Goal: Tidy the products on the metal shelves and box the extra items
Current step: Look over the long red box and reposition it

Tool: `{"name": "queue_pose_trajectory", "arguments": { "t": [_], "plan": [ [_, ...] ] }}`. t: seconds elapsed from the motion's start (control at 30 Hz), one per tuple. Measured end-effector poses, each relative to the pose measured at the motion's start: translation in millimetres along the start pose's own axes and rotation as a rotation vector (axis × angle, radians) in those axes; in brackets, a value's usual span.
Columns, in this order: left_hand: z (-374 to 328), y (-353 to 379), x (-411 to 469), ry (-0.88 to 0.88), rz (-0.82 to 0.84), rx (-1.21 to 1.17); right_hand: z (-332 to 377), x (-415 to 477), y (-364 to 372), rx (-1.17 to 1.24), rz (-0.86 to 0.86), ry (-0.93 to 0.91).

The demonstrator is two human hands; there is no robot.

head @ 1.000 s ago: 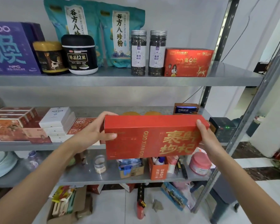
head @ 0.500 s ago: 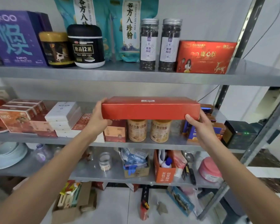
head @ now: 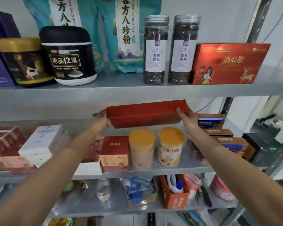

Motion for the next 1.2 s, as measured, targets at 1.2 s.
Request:
{"name": "queue_pose_trajectory", "arguments": {
  "t": [1.2],
  "plan": [
    [-90.4,227.7,-108.7,0.549,-0.180,1.054,5.8,-18.9,-223.9,-1.596,0.124,-0.474]
  ]
}}
Point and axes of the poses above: each hand's wrist, its own x-axis towards the middle knuckle, its own y-axis out of the palm, z = x × y, the point moved 7 cm from there along x, towards the middle knuckle, and after that the axes turned 13 degrees about x, right-handed, at the moved point
